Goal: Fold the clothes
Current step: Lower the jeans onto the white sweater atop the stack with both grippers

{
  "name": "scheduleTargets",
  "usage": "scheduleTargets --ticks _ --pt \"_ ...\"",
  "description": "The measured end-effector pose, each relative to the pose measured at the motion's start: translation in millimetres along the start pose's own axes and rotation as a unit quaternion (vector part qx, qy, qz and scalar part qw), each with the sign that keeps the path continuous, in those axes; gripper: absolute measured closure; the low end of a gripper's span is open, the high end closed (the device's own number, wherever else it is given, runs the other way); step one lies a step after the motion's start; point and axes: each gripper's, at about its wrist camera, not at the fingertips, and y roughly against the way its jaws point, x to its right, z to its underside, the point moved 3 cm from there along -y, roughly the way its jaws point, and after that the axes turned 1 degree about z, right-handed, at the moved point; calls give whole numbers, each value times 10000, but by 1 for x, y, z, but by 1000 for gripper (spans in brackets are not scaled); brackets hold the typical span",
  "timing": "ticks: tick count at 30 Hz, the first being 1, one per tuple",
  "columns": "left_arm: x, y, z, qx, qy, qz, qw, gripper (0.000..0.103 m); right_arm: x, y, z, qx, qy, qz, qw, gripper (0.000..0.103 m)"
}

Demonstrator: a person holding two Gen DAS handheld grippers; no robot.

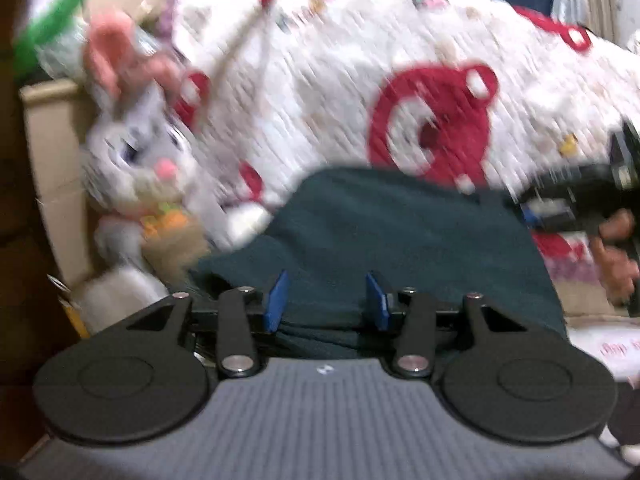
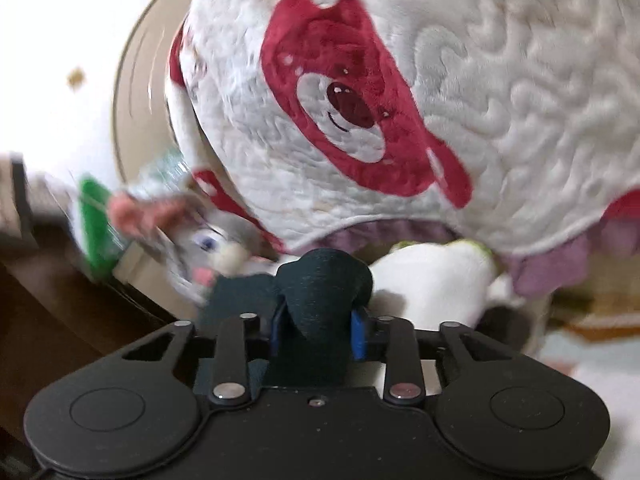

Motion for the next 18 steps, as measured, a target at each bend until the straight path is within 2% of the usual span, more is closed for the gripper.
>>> scheduleTargets --ticks 2,5,7,11,15,18 --pt "-14 1 -7 146 380 -157 9990 60 8 0 2 82 -182 -48 9998 69" --pt "-29 -13 -8 -203 503 -407 9977 66 13 -2 4 121 -235 -88 9996 69" --pt "-35 -22 3 -481 424 -583 9962 67 12 -3 3 103 -162 -52 9998 69" --pt "-51 -22 18 -529 947 -397 9933 66 7 -7 6 47 189 97 9998 69" --pt "-46 -16 15 -504 708 -519 9949 65 5 -10 8 34 221 177 9996 69" --pt "-33 1 1 -167 448 -525 9975 66 11 -11 9 31 125 233 9996 69"
